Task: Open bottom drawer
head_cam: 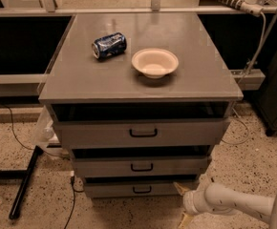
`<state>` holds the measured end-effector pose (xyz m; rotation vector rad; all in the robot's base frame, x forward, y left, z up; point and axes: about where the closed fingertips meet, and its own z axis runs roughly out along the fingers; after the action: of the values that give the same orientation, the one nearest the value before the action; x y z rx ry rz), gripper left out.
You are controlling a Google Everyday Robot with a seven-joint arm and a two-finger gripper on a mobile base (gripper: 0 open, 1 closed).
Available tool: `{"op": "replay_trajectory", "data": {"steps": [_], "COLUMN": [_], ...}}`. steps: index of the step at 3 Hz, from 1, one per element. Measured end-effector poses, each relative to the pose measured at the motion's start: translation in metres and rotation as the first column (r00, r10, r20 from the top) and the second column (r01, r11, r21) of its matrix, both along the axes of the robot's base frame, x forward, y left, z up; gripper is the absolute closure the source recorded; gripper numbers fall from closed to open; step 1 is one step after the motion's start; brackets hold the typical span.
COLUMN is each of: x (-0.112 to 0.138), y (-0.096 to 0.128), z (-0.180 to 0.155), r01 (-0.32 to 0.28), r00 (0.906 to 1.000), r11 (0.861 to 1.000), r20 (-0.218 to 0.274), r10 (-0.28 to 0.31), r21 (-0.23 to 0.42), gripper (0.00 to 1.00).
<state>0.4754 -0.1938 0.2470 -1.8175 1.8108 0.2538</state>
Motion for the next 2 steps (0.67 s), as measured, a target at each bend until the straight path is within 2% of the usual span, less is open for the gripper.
{"op": "replay_trajectory", "data": {"steps": [1, 2], "x": [0.007, 0.028], "y": [0.013, 0.02], "z": [-0.019, -0.021], "r01": [-0.022, -0.03], "r00": [0.9996, 0.9972], "r11": [1.0, 1.0], "r20": [0.02, 0.069], "r10": [0.022, 0.03], "r21": [-0.007, -0.008], "gripper": [0.0, 0.0]}}
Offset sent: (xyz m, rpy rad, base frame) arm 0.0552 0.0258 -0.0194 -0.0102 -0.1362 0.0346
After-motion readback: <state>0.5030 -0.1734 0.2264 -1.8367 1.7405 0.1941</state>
